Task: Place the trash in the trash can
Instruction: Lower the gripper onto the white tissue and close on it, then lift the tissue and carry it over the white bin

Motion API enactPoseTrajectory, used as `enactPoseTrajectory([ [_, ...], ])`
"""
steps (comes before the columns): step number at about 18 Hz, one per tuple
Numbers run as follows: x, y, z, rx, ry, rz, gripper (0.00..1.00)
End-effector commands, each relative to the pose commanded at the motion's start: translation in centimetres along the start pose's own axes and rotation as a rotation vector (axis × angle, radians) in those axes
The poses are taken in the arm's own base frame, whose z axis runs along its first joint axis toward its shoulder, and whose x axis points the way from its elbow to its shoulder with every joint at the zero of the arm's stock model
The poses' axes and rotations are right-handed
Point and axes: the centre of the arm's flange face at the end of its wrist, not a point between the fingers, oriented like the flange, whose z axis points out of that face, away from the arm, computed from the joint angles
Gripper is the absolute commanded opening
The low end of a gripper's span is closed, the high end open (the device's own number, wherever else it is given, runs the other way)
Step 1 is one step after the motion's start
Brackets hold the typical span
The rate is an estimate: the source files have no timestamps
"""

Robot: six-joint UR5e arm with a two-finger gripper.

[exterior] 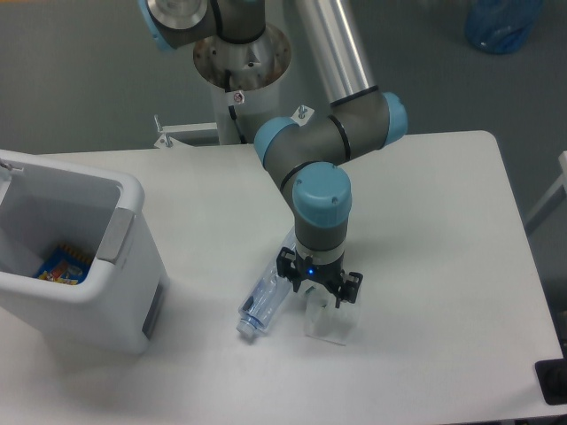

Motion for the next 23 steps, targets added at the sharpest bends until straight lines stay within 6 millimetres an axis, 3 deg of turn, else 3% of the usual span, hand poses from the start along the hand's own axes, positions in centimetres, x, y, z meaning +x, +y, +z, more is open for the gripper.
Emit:
enactPoseTrajectory([
  [3, 0.0, -0.5, 0.3, -0.001, 0.0, -0.005, 0.2],
  [5, 0.1, -0.5, 0.3, 0.001, 0.001, -0.006, 0.01],
  [7, 0.1, -0.7, -0.1, 0.01, -0.001, -0.027, 0.0],
  [11, -0.4, -1.9, -2.6, 0.077, -0.005, -0.059, 0.0],
  [18, -0.1, -4.8, -13.9, 0.434, 0.152, -0.238, 0.0],
  [23, 2.8, -5.0, -23.6, 0.613, 0.211, -0.258, 0.0],
])
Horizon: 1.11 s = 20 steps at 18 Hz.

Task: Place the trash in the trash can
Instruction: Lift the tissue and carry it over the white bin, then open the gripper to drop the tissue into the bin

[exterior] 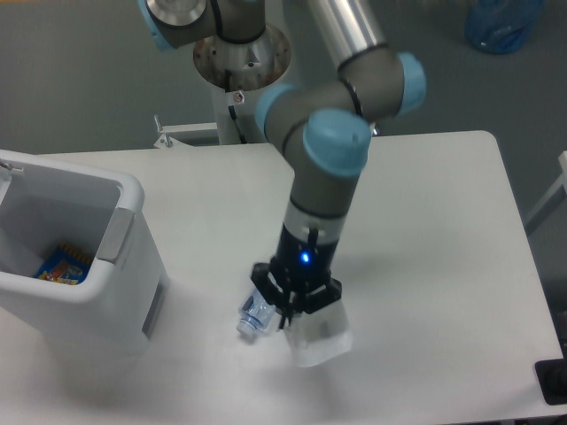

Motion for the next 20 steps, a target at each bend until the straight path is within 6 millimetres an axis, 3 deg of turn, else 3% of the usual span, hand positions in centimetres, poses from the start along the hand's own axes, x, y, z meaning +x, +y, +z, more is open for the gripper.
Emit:
enactPoseTrajectory([
  [2, 2.2, -1.1, -2.5, 0.052, 0.029, -0.003, 0.0],
  [7, 10.8, -3.0, -6.5, 0.121, 0.092, 0.038, 0.0],
  [11, 17.8, -3.3, -7.7, 0.132, 0.147, 0.094, 0.0],
  [14, 21.6, -3.1, -7.0, 0.117, 0.191, 0.126, 0.0],
  [15, 22.5, -2.8, -6.5, 0.107, 0.204, 0.136, 0.07],
  [16, 23.3, -2.5, -6.2, 0.1, 0.214, 0.155, 0.25],
  [17, 23.6, -2.5, -5.9, 0.103, 0.215, 0.169, 0.7],
  [18, 23.7, -2.4, -5.8, 0.104, 0.217, 0.184, 1.0],
  [20, 23.7, -2.6, -5.8, 0.109, 0.213, 0.213, 1.0],
])
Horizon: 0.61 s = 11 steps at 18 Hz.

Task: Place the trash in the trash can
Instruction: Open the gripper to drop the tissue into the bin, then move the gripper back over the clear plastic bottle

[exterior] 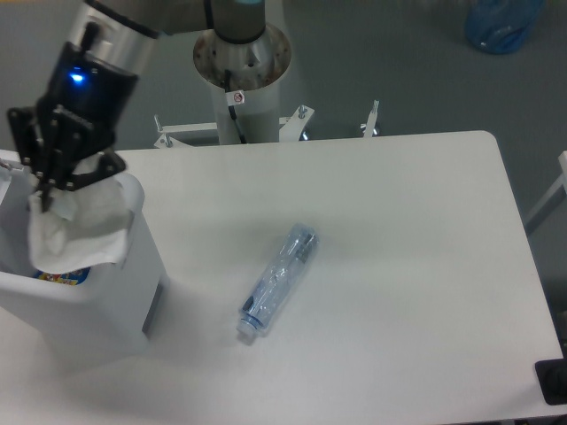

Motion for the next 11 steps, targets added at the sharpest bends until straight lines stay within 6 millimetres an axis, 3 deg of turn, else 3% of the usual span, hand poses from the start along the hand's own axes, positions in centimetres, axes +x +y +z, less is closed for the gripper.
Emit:
enactPoseTrajectory([
  [8, -0.1, -0.3, -0.9, 0.011, -0.014, 0.007, 1.0],
  [11, -2.1, 0.8, -0.8, -0.002, -0.034, -0.027, 1.0],
])
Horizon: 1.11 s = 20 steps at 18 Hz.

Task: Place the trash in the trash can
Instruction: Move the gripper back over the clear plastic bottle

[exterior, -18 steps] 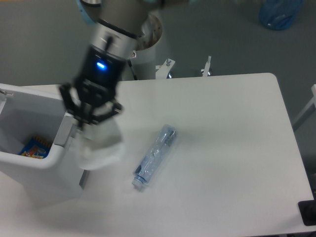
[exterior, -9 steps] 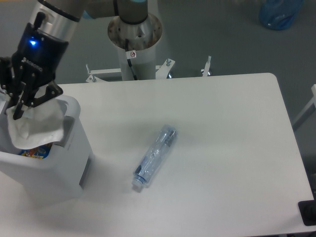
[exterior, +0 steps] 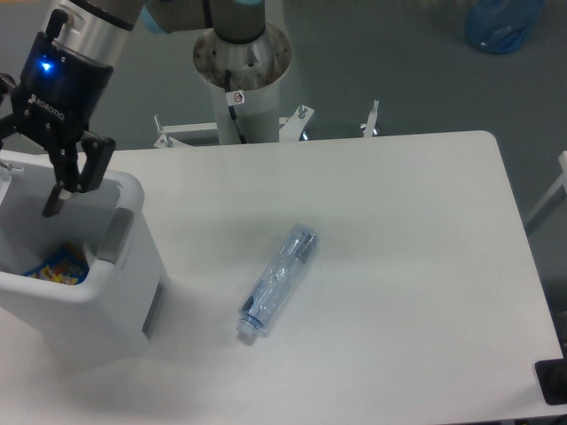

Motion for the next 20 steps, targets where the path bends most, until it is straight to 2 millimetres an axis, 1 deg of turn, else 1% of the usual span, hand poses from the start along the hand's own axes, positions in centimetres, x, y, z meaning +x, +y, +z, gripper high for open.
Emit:
enactPoseTrajectory([
  [3, -5.9, 0.3, -2.9, 0.031, -0.08, -0.066, 1.0],
  [5, -8.9, 0.8, -3.5, 0.033, -0.112, -0.101, 1.0],
  [7, -12.3, 1.9, -3.6, 0.026, -0.138, -0.146, 1.0],
  [9, -15.2, 3.2, -2.5, 0.0, -0.149, -0.163, 1.0],
  [11, -17.6, 4.4, -1.8, -0.02, -0.157, -0.172, 1.0],
  [13, -20.1, 5.7, -0.4, -0.044, -0.153, -0.191, 1.0],
  [15, -21.8, 6.8, 0.7, -0.063, -0.15, -0.197, 1.0],
  [17, -23.1, 8.1, 2.4, -0.09, -0.136, -0.199, 1.0],
  [19, -24.6, 10.0, 4.5, -0.14, -0.138, -0.21, 1.0],
  [20, -25.2, 11.0, 5.2, -0.176, -0.161, -0.202, 1.0],
])
